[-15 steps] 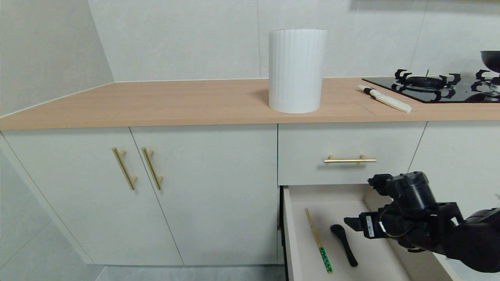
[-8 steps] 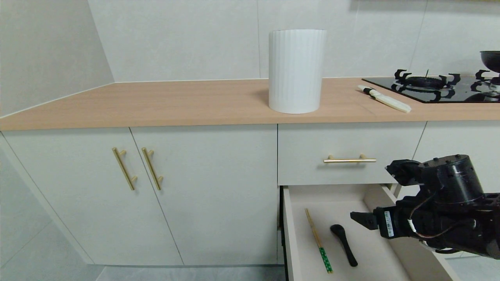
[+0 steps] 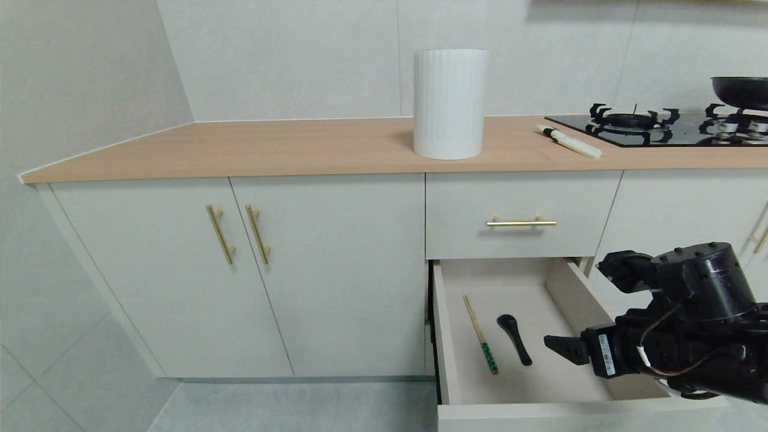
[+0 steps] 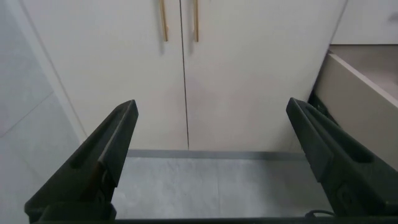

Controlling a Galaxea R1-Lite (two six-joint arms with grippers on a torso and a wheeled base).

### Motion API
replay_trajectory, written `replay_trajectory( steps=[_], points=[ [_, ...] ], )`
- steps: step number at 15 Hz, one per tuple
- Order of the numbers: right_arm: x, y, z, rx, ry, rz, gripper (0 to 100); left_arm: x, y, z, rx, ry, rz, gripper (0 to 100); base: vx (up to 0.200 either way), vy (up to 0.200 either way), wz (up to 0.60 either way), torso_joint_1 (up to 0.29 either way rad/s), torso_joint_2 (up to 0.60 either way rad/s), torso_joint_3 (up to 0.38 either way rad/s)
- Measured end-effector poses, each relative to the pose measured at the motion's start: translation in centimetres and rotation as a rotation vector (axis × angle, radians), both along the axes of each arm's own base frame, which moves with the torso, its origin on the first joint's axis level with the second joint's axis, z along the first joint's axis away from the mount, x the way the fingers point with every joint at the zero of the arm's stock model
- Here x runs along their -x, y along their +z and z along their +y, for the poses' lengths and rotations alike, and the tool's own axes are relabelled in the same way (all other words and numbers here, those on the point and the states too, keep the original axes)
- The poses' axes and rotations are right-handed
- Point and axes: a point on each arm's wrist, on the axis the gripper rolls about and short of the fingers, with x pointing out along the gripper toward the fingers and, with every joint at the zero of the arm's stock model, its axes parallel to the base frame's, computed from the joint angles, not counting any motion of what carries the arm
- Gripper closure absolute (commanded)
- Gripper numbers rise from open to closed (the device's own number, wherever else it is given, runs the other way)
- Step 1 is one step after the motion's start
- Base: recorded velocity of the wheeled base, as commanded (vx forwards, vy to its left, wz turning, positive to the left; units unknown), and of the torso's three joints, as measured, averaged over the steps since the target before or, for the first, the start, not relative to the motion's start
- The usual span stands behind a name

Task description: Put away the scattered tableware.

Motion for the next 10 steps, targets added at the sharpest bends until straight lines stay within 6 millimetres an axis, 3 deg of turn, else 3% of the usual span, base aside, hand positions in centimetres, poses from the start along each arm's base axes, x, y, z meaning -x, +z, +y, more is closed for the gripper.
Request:
replay_trajectory(
  steps=[4, 10],
  points=[
    [1.1, -0.1, 0.1, 0.044, 0.052, 0.039, 0, 0.0, 0.0, 0.0, 0.0, 0.0, -0.001, 0, 0.0, 0.0, 0.0, 0.0, 0.0, 0.0],
    [4.5, -1.9, -0.2, 0.163, 0.354, 0.229, 0, 0.0, 0.0, 0.0, 0.0, 0.0, 0.0, 0, 0.0, 0.0, 0.0, 0.0, 0.0, 0.0]
  ],
)
